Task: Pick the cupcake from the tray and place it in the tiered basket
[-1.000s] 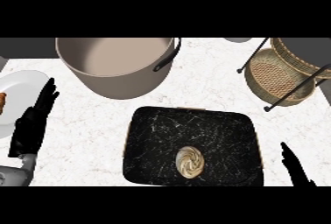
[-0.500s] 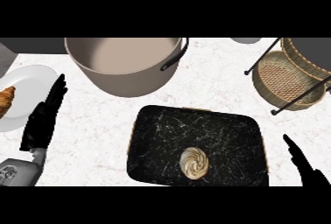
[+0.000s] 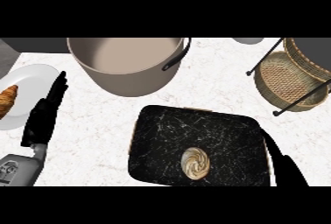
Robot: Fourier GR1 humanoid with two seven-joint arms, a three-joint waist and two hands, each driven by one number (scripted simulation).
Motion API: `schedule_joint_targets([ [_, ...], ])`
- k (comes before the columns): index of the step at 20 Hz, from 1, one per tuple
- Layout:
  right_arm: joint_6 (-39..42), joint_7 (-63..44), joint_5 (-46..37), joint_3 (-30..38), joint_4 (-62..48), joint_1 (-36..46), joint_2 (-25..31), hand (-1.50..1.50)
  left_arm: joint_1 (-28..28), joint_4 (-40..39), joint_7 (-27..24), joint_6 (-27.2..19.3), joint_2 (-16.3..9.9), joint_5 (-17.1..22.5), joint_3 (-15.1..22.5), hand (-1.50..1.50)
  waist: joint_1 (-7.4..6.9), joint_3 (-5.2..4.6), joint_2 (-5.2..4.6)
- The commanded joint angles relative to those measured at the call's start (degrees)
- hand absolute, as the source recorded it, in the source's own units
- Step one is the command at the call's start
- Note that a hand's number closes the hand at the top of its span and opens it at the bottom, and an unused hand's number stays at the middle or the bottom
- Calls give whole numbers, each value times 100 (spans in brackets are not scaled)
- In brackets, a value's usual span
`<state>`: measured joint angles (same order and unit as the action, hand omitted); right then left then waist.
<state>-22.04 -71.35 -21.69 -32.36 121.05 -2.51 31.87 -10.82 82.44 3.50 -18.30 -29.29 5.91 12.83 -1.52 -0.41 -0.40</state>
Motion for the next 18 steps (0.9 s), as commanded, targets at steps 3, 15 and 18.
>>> schedule_joint_targets([
  [3,560,-1388,-222,-88,-394,341,-564,-150,95,-167,-230,154,22,102,-157,0,79,7,25],
  [15,1208,-1389,-1635,-482,-1206,353,-1815,-150,196,-169,-271,235,6,31,-263,0,147,11,52],
  [18,1830,-1389,-1701,-33,-1064,629,-2025,-150,42,-174,-139,41,142,-127,-216,0,187,14,48],
])
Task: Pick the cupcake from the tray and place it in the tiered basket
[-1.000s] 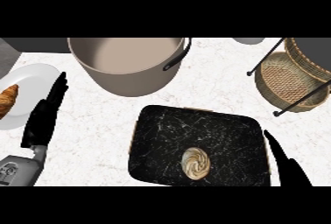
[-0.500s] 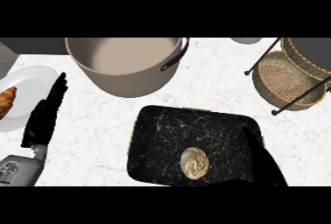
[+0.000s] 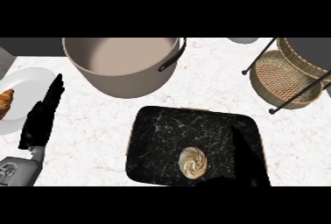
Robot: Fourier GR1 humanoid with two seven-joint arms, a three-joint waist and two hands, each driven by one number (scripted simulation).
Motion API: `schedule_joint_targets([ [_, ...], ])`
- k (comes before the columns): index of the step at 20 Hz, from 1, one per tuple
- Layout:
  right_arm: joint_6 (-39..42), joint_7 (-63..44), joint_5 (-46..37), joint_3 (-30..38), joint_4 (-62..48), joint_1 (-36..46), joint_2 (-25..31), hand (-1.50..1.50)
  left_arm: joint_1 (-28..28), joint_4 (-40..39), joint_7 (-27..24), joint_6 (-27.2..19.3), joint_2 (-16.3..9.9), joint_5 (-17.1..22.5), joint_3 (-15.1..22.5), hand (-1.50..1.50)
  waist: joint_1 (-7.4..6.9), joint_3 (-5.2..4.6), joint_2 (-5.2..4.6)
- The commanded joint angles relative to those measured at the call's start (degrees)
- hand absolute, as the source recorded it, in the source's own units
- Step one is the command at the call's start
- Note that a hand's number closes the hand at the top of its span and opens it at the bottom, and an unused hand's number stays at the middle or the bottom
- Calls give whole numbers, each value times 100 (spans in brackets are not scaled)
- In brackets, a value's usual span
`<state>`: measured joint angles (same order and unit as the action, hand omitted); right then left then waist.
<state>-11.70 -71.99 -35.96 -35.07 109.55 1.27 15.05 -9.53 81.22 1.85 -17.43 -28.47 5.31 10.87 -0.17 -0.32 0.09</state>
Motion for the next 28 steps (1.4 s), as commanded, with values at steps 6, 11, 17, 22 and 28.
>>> schedule_joint_targets([
  [6,1049,-1325,-1075,117,-345,33,-1295,-150,-55,129,172,174,-126,88,-190,0,10,7,7],
  [11,1228,-1324,-1365,79,-146,-350,-1486,-150,35,275,263,-30,53,-160,-14,0,35,17,15],
  [17,1063,-1323,-1285,45,-442,-302,-1497,-150,83,37,-13,43,210,-144,-82,0,30,17,-9],
  [22,1186,-1322,-1121,119,-584,-150,-1500,-150,175,105,33,-48,254,-280,-101,0,15,20,-16],
  [28,443,-1126,-766,-110,-1402,150,-1500,-150,-425,-277,197,304,213,-149,-299,0,36,27,-40],
])
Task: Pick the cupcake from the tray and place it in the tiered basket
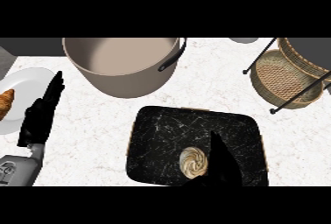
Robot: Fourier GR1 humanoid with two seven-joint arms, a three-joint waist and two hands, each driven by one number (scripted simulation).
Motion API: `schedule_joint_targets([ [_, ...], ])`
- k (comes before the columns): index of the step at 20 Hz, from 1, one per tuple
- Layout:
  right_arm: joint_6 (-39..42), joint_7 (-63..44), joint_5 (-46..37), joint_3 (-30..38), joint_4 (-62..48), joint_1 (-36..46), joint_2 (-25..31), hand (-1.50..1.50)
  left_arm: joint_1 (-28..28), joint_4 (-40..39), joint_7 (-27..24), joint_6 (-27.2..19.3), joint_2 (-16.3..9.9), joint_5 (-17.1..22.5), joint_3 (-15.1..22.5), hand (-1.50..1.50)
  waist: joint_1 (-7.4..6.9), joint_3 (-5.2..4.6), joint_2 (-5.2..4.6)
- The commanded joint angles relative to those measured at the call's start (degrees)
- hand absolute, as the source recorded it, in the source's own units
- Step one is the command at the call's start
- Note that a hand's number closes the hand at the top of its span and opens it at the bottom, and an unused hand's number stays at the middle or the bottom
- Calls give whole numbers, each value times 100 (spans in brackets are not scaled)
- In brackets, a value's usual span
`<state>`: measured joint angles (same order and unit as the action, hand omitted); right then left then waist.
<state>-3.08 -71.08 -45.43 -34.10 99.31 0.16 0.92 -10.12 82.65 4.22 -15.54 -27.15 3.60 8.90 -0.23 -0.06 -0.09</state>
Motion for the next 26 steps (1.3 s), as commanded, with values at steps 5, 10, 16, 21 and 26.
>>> schedule_joint_targets([
  [5,-501,-1120,575,105,-794,624,-88,-150,89,-86,-186,9,152,-171,1,0,-33,4,-10],
  [10,-337,-1026,1344,-385,-1022,850,-86,150,-8,-198,-198,10,269,-266,31,0,-64,4,-19],
  [16,38,-1112,550,-749,-782,738,-80,150,135,14,14,94,303,-230,-44,0,-12,3,18],
  [21,-640,-1103,900,-406,-722,951,-81,150,179,80,-62,108,249,-304,-139,0,-37,6,14],
  [26,-684,-599,196,2070,-2089,2465,205,150,-26,-4,-205,180,312,-247,-89,0,-272,-12,-196],
])
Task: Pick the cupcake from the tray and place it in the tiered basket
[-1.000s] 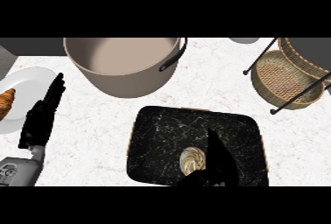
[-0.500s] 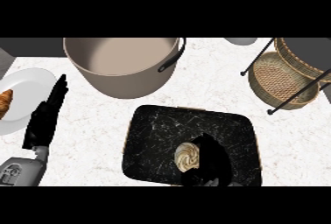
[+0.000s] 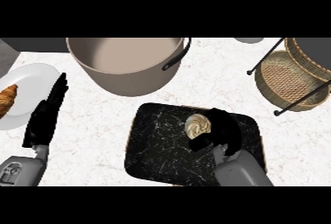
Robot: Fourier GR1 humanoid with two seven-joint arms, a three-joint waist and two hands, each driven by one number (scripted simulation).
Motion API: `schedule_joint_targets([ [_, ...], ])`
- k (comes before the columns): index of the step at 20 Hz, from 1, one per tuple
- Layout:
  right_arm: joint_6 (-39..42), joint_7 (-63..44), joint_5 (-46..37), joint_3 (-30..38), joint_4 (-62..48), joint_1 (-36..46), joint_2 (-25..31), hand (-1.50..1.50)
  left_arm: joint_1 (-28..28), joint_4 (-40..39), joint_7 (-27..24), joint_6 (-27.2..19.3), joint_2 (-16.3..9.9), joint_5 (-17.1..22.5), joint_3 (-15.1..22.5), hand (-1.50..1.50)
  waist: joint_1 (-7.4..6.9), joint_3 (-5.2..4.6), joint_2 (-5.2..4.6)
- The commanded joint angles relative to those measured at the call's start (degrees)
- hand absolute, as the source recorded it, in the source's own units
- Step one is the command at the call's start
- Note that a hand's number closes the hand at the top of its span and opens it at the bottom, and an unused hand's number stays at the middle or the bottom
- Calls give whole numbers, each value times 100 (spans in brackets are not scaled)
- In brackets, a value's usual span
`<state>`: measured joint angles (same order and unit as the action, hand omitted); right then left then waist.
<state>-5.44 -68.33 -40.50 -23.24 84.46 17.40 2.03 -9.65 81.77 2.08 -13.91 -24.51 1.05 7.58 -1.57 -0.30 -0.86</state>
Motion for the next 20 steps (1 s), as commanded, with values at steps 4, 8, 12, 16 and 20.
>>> schedule_joint_targets([
  [4,-584,-817,-631,1783,-1199,1530,407,150,-178,136,-35,102,22,-17,106,0,-384,6,-198],
  [8,-1222,-677,-1359,2398,-1635,2297,763,150,-217,91,-31,220,-6,-4,152,0,-517,6,-206],
  [12,-1341,-808,-2395,2656,-2063,3121,1270,150,-351,52,-26,202,70,-75,239,0,-589,-26,-191],
  [16,-1420,-925,-3353,2879,-2571,3819,1652,150,-438,109,63,208,116,-99,304,0,-692,-15,-174],
  [20,-1137,-1207,-4235,2999,-3158,4552,1841,150,-490,-34,81,218,173,-118,333,0,-638,-17,-155],
])
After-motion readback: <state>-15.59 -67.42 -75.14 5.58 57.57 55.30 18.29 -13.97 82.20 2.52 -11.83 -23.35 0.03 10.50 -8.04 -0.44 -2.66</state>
